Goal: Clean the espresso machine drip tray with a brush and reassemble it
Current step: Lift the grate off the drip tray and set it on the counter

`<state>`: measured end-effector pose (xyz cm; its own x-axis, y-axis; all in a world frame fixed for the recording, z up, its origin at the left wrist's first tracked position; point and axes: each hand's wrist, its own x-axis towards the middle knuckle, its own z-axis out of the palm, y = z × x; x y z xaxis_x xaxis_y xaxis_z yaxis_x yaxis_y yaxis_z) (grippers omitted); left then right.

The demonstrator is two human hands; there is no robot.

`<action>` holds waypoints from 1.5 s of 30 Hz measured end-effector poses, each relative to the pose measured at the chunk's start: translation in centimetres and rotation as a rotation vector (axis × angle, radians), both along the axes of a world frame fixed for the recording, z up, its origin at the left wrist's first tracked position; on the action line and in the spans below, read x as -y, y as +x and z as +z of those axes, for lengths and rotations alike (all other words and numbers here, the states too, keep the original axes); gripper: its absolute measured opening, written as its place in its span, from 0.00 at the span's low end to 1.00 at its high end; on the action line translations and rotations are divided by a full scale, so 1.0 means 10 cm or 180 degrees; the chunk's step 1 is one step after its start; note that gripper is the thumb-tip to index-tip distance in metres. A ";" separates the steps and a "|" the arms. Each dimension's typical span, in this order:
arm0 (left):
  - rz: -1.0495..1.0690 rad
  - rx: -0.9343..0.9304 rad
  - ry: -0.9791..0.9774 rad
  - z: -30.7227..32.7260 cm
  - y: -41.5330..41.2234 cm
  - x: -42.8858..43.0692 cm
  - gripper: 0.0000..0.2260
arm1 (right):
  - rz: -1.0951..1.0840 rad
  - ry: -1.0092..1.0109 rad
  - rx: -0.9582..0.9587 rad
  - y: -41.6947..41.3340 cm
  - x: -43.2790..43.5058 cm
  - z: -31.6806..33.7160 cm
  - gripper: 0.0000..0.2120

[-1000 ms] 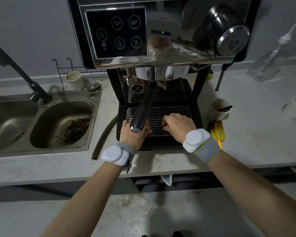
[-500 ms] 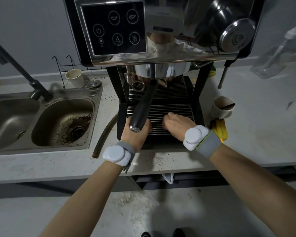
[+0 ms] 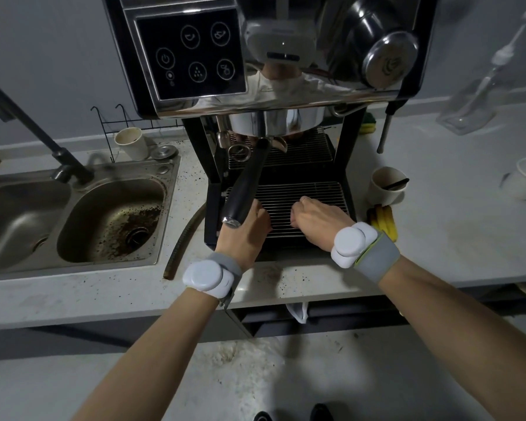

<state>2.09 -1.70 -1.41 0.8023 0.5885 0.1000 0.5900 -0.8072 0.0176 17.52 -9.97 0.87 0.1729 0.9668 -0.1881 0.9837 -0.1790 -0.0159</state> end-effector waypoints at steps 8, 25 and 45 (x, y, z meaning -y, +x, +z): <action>-0.0178 -0.0178 0.0435 0.05 0.18 0.32 0.10 | -0.0173 0.0074 0.0001 0.15 0.35 0.00 0.13; -0.0753 -0.0332 0.0494 -0.03 1.10 1.28 0.11 | -0.0769 0.0091 0.0000 0.87 1.64 -0.11 0.13; -0.1453 -0.0523 0.0248 -0.48 2.26 1.94 0.13 | -0.1570 0.0257 -0.0029 1.70 2.60 -0.73 0.15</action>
